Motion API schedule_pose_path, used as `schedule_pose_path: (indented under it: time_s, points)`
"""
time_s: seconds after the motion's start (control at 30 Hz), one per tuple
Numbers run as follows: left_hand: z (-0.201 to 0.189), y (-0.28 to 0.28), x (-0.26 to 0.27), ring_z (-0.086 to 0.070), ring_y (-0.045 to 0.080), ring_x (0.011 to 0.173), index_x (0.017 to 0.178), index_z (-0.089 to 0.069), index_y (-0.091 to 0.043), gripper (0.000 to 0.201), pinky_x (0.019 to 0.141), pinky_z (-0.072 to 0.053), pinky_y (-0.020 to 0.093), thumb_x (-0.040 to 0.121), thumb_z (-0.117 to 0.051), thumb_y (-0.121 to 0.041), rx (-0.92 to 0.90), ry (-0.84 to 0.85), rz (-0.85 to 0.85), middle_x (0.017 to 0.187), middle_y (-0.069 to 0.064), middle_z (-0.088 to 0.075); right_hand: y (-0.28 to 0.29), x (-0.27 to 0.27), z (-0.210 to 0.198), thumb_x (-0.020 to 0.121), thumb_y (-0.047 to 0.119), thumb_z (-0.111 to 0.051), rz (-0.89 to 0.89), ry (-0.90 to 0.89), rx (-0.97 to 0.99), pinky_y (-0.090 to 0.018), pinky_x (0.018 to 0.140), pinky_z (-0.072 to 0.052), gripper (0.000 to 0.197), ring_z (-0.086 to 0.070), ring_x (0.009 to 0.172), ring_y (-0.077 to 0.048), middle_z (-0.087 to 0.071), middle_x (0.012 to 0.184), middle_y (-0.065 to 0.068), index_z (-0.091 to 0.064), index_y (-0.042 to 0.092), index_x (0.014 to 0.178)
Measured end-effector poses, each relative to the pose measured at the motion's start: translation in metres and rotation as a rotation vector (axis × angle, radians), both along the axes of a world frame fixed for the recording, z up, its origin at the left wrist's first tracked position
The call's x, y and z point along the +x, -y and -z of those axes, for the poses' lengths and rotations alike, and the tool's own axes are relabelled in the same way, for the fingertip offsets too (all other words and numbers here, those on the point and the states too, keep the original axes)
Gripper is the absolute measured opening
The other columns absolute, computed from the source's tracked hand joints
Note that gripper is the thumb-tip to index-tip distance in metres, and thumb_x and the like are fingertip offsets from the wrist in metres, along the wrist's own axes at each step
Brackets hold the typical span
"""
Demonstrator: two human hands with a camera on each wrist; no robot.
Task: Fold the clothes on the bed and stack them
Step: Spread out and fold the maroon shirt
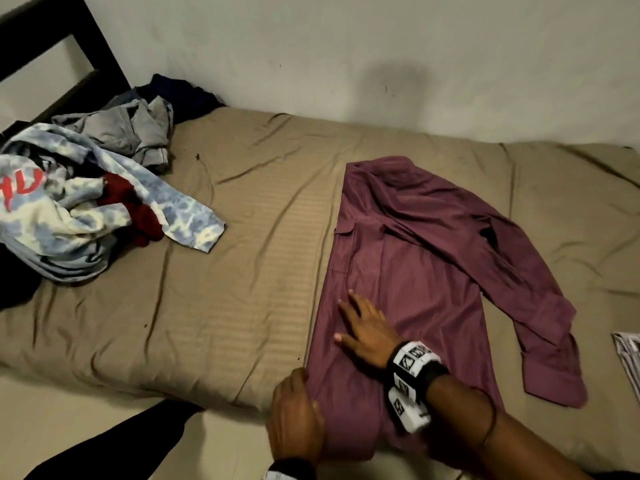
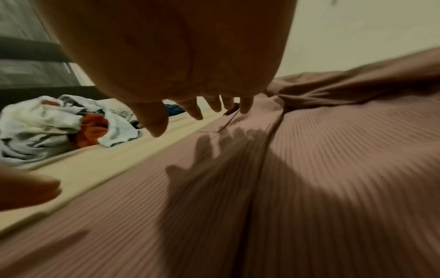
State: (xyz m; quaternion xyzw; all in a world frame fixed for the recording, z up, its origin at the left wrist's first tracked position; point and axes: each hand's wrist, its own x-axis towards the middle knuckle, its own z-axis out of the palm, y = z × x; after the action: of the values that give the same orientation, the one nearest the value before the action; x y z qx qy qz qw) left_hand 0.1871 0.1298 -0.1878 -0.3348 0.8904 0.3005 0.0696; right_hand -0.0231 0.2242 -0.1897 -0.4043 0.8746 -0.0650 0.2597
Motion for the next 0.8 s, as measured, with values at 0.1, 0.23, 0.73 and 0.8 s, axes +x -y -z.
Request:
schedule_pose_path:
  time_s: [0.1,0.23,0.73,0.8]
  points:
    - [0.012,0.005,-0.057,-0.042,0.037,0.144,0.156,-0.029,-0.017,0.123,0.104,-0.048,0.049,0.052,-0.088,-0.047,-0.104,0.091,0.419,0.160,0.018,-0.036,0.035,-0.071,0.000,0.104,0.051,-0.039,-0.021,-0.134,-0.002,-0.045,0.125,-0.004,0.079,0.012,0.155,-0.027,0.017,0.167,-0.009,0.001,0.016,0.162]
    - [0.037,0.039,-0.098,-0.001,0.026,0.156,0.162,0.002,-0.011,0.129,0.116,-0.021,0.065,0.068,-0.059,-0.075,-0.149,0.157,0.508,0.165,0.005,0.020,0.092,-0.189,0.020,0.098,0.069,-0.025,-0.068,-0.232,0.088,-0.052,0.124,0.003,0.088,0.020,0.153,-0.025,0.022,0.166,-0.009,0.010,0.017,0.160]
    - [0.071,0.040,-0.094,-0.037,0.025,0.147,0.155,-0.040,-0.016,0.114,0.114,-0.032,0.059,0.062,-0.064,-0.077,-0.214,0.117,0.489,0.166,0.008,-0.027,0.081,-0.275,-0.036,0.088,0.050,-0.072,0.377,0.051,-0.369,-0.020,0.098,-0.040,0.064,-0.059,0.126,-0.022,-0.062,0.138,-0.009,-0.059,0.010,0.136]
    - [0.072,0.044,-0.096,-0.032,0.028,0.148,0.159,-0.028,-0.011,0.174,0.115,-0.015,0.062,0.009,-0.045,-0.100,-0.192,0.203,0.494,0.166,0.010,-0.028,0.018,-0.234,-0.042,0.088,0.038,-0.076,0.485,-0.082,-0.445,-0.021,0.081,-0.042,0.046,-0.068,0.104,-0.025,-0.073,0.114,-0.012,-0.069,0.005,0.118]
